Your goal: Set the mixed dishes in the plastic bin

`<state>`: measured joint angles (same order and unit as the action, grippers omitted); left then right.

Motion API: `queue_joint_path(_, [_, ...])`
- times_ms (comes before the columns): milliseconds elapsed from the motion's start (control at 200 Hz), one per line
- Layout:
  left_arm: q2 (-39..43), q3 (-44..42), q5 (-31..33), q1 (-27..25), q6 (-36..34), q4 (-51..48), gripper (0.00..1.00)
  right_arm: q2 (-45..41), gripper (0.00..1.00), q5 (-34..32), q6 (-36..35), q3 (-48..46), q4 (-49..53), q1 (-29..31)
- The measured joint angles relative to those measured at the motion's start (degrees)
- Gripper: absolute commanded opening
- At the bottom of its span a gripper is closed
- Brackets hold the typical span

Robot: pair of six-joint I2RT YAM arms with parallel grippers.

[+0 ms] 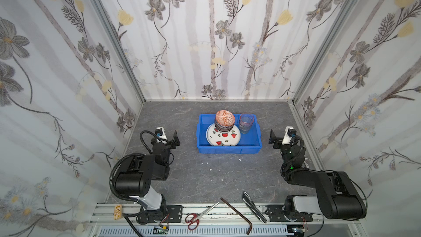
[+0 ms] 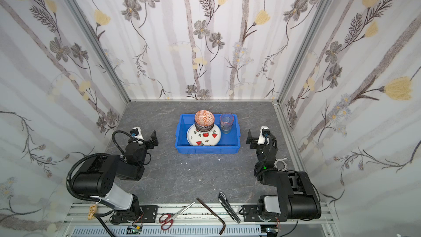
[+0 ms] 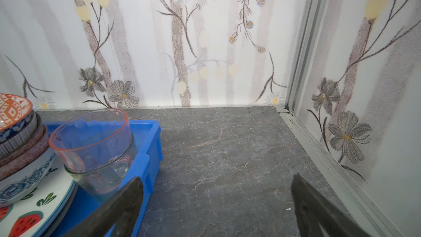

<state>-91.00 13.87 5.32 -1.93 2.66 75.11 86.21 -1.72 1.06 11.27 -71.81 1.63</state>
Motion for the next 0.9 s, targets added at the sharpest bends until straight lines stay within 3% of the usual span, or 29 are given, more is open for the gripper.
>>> queue_joint_path(899, [0.0,0.0,0.0,0.0,0.3,0.0,1.00,0.1,1.00,-0.3,1.5,0.9,0.1,-1.3])
